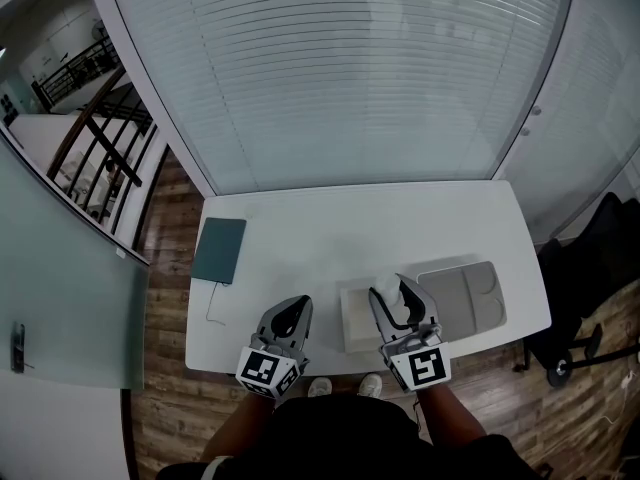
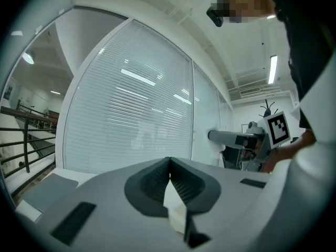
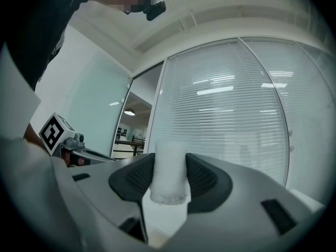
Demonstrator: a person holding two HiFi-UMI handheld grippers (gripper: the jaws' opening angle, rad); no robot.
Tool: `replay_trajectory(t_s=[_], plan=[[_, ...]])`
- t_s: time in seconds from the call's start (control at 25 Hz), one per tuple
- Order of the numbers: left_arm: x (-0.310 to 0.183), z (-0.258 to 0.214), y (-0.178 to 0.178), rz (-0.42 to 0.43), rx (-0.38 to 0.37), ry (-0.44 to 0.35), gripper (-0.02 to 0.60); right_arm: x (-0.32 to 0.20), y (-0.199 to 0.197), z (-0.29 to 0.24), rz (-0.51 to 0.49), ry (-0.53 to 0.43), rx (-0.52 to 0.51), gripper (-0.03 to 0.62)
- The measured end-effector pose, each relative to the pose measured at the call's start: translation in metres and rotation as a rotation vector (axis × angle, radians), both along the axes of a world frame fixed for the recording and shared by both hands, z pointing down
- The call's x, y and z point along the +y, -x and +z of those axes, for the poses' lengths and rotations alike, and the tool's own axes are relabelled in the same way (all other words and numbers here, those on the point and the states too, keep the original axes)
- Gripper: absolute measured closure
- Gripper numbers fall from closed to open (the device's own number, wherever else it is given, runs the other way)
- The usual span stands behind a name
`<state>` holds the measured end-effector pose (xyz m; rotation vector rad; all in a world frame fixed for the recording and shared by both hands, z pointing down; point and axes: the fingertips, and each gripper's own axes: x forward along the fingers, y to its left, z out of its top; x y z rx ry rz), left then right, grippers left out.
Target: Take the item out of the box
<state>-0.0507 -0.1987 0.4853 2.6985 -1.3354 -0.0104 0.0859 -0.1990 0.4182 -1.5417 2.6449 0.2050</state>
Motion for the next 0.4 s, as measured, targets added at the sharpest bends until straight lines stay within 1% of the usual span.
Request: replay_trajectory(t_s=[0.2,0.4], plan=[[0.0013,-0.0008,-0.0009,0.008,-0.006,-0.001,0.571,0.0009,-0.0051,0.0042,0.020,0.016,0.011,0.411],[0.0024,-0.0013,-0.0012,0.009,-0.004,0.000,0.571,0.0010,-0.0046,0.0063,0.021,0.020,0.017,0.411]])
